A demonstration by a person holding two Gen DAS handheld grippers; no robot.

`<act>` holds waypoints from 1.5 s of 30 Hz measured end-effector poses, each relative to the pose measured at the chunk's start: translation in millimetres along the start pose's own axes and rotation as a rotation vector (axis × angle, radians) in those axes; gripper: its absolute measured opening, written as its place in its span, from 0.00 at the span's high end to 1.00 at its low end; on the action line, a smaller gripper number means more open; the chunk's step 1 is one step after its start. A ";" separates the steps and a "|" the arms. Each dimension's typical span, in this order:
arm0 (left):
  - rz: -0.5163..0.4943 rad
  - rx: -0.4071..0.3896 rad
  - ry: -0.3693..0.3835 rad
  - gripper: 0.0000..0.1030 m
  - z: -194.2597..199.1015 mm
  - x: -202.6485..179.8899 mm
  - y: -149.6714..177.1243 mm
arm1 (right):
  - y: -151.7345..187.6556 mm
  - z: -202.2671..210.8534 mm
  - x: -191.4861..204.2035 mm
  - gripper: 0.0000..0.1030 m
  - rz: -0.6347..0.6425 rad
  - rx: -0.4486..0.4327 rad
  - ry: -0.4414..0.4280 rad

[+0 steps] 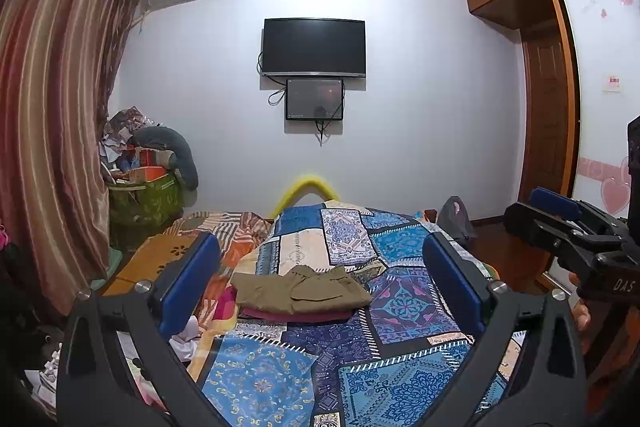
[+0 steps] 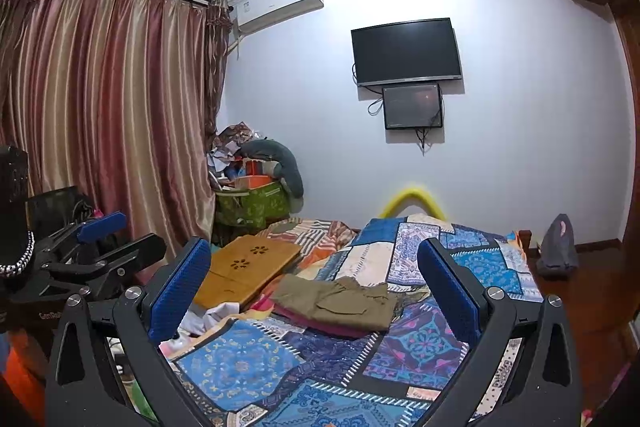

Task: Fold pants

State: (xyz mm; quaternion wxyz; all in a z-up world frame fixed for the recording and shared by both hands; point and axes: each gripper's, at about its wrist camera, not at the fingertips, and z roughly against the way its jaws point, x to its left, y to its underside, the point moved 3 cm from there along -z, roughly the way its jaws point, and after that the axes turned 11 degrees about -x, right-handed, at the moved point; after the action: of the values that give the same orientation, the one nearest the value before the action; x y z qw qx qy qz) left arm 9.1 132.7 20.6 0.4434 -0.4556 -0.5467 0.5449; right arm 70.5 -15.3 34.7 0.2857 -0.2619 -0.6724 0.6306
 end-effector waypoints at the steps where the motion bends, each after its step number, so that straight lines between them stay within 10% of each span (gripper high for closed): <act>1: 0.003 0.002 0.003 0.00 -0.8 0.0 -0.6 | -0.5 0.4 -0.1 0.00 -0.001 -0.001 0.001; 45: 0.007 0.017 0.023 0.00 -0.8 -5.5 3.3 | -0.6 2.5 -0.4 0.00 -0.003 0.011 0.000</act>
State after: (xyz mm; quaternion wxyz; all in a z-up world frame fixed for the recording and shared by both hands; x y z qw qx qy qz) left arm 10.9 127.5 17.4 0.4517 -0.4598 -0.5355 0.5457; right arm 69.0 -17.4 35.2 0.2881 -0.2595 -0.6692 0.6338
